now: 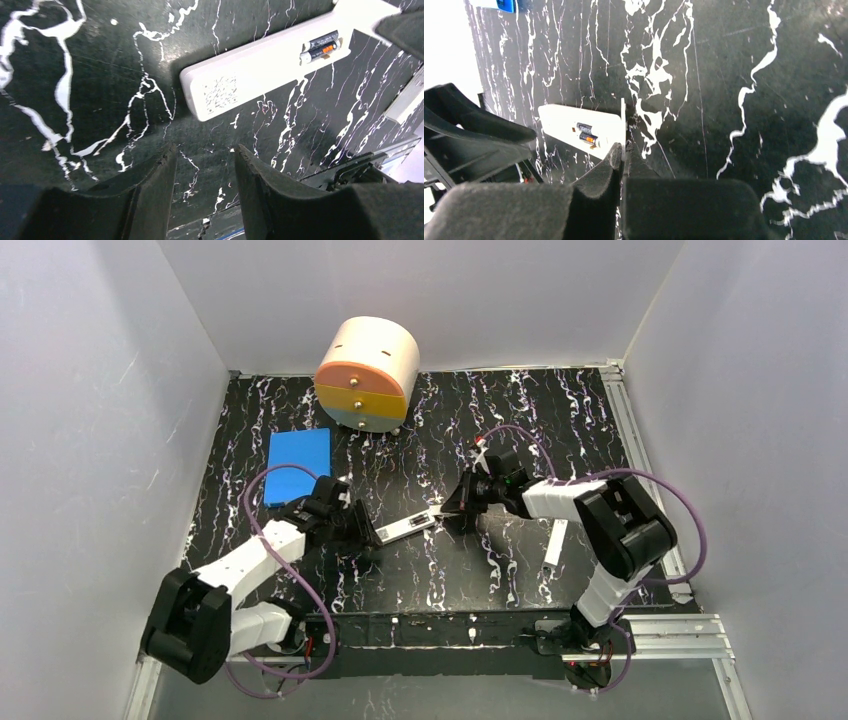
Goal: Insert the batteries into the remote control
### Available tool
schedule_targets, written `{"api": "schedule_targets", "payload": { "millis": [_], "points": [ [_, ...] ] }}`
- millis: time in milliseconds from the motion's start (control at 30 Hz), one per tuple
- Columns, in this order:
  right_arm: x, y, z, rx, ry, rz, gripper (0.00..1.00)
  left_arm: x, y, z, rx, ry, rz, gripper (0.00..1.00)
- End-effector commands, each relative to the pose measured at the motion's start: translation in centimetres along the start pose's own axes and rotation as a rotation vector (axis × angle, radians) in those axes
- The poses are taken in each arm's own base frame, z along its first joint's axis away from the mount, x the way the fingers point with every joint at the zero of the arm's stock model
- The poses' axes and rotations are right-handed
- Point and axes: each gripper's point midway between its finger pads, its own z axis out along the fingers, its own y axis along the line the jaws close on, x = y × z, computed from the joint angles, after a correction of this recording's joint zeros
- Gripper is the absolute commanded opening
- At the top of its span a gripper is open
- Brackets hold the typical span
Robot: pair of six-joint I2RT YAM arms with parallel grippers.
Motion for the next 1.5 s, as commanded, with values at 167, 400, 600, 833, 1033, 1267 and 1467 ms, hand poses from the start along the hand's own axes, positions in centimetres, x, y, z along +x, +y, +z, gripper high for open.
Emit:
{"api": "schedule_targets", "payload": {
  "millis": [167,400,600,833,1033,1267,1467],
  "points": [
    [0.4,2.1,1.4,-0.164,0.029,0.003,0.01,1.4,-0.3,2.9,0.002,0.091,-0.007,0.43],
    [1.4,2.0,-1.1,-0.131,0.0,0.001,0.01,0.3,1.9,2.5,-0.132,0.038,0.029,0.43],
    [2.1,2.1,-2.2,-0.126,0.006,-0.007,0.01,-1.3,1.6,1.9,-0.156,-0.006,0.071,0.43],
    [1.1,2.7,-3.5,-0.087,-0.026,-0.036,0.01,-1.5,2.3,0.7,-0.195,-0.034,0.082,0.48],
    [2.5,5.4,-1.9,-0.206,0.115,-0.054,0.01,-1.5,1.7,1.2,-0.158,-0.032,0.08,0.52],
    [2.7,7.4,0.7,-0.29,0.169,-0.022,0.01,-1.5,2.1,2.2,-0.191,-0.006,0.066,0.56],
    [2.5,7.9,1.7,-0.308,0.203,-0.007,0.01,-1.7,2.4,2.6,-0.222,0.014,0.086,0.56]
  ]
}}
